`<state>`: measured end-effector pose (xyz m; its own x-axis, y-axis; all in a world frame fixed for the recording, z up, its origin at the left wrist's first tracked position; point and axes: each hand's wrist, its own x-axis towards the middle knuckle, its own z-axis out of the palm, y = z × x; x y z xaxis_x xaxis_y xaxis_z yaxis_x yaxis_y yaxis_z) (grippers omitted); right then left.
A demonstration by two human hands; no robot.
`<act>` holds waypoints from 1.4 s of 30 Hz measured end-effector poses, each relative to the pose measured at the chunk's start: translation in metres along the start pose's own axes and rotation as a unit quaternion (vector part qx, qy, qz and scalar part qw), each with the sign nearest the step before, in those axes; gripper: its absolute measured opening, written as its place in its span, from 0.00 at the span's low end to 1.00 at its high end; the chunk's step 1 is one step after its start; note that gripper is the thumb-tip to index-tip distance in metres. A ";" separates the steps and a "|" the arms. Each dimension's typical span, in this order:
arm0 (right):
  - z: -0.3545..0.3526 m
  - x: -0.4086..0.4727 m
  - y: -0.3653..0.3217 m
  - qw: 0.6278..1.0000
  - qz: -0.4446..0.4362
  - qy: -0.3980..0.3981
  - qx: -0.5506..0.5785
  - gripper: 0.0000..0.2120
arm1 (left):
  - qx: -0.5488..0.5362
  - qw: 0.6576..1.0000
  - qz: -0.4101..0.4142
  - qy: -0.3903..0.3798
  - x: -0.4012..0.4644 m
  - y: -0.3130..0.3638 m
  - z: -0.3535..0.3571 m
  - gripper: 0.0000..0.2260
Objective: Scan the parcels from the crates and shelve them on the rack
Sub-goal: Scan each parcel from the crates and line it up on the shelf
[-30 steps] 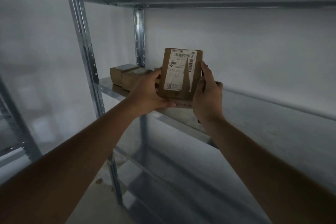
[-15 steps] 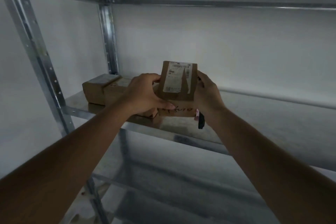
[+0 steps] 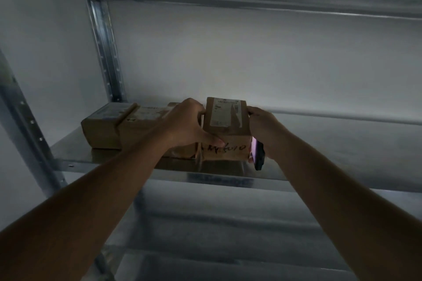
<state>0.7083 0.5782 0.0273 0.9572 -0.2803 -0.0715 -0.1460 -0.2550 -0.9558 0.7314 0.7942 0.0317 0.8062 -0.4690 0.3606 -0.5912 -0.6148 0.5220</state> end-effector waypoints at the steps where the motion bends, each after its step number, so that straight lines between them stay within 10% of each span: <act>1: 0.000 0.004 0.001 1.000 0.005 0.002 -0.003 0.21 | 0.006 1.000 0.006 -0.004 0.003 -0.003 0.001 0.32; 42: 0.011 0.014 0.016 0.960 -0.062 0.088 -0.258 0.27 | 0.262 0.960 -0.017 -0.097 0.000 -0.006 -0.006 0.40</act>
<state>0.7217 0.5806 0.0083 0.9245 -0.3597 0.1262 -0.1825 -0.7082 -0.6820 0.7352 0.8012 0.0336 0.8364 -0.5202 0.1729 -0.5351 -0.8432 0.0516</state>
